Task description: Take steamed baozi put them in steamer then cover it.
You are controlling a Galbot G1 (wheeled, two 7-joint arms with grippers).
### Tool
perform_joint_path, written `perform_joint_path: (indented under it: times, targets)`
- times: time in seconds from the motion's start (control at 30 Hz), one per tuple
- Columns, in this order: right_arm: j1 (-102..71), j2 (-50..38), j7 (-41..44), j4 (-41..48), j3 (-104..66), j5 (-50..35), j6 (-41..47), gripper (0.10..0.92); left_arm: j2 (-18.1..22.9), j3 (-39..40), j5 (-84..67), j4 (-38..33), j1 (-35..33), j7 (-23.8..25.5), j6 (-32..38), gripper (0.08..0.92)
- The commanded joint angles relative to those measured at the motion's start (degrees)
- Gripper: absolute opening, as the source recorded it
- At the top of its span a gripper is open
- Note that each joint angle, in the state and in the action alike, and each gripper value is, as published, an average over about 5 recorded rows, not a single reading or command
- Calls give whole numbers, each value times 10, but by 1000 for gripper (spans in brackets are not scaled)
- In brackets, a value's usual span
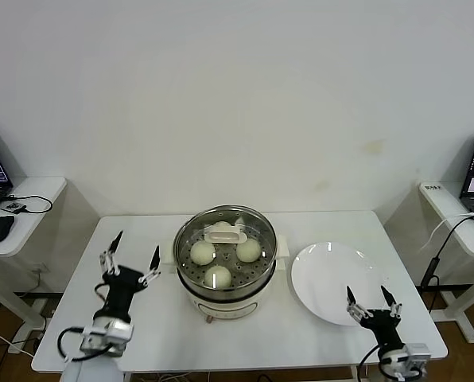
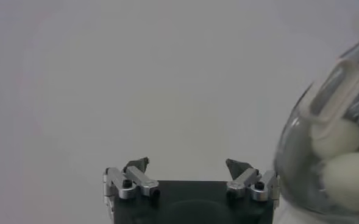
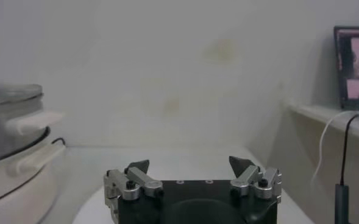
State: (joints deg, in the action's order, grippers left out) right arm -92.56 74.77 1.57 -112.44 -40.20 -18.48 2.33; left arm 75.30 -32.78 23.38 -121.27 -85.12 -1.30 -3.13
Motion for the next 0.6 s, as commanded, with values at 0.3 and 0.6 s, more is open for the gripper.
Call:
perform_joint_path:
  times: [0.3,0.6]
  targets:
    - [-27,0,-8,-49,28,27,41,823,5,-43,-199,45,-135,-32,38,823]
    - [-30,16,-9,-46,19,36,34,823,7,-40,-221,36,-132,-21,25,823]
